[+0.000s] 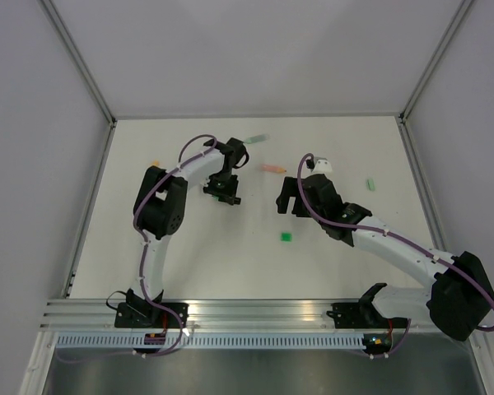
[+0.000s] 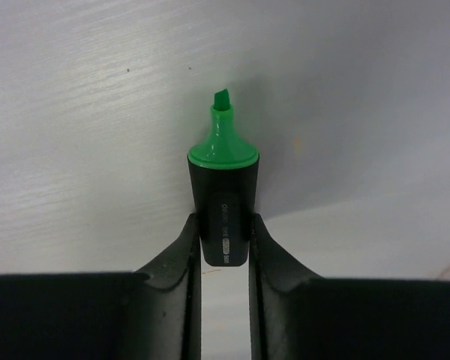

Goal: Insert the pens into the pen caps

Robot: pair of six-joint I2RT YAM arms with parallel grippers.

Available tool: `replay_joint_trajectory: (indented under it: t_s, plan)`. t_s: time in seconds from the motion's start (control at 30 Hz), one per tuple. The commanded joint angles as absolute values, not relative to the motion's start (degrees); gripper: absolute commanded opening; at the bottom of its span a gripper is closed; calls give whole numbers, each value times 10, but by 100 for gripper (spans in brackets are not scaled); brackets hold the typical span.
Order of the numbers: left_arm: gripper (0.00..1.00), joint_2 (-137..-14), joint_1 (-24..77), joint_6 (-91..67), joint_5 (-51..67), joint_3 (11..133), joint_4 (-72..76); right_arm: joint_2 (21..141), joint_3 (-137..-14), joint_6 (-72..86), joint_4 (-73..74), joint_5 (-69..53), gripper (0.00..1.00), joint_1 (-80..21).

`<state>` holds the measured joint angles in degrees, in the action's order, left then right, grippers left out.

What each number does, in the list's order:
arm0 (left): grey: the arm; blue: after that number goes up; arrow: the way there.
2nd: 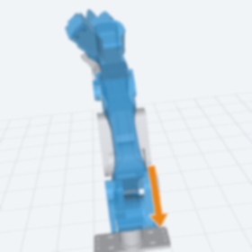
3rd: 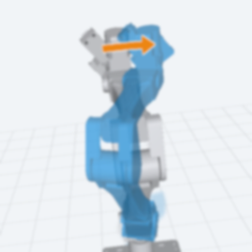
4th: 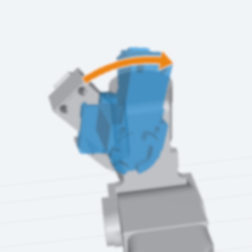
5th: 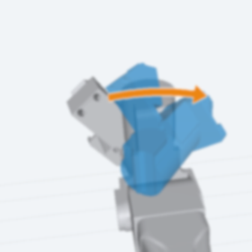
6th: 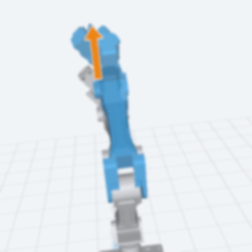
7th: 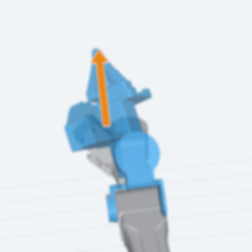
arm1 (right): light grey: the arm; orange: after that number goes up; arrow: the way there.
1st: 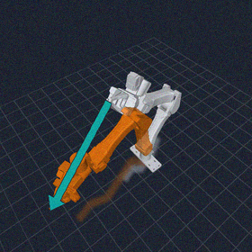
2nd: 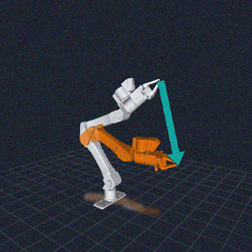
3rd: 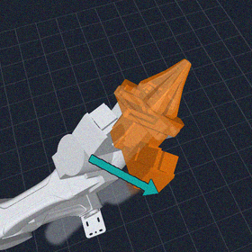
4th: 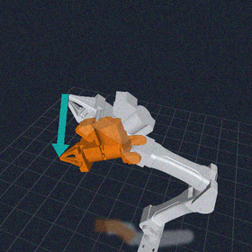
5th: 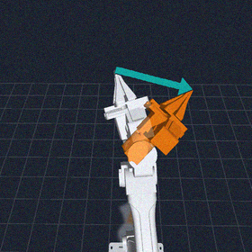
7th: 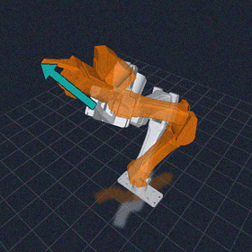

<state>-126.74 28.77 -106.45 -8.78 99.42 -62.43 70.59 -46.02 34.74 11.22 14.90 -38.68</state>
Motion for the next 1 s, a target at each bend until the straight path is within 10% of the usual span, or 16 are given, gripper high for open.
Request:
replay_joint_trajectory:
  t_s: [0.0,0.1,0.97]
  plan:
    - [15,-1265,288,-1021,-90,941,-591,708,-481,351,109,152,98,-387]
    - [2,-1237,284,-969,-106,893,-551,715,-484,346,110,143,98,-387]
    - [2,-814,350,-398,219,520,-14,564,-394,308,-23,70,90,-381]
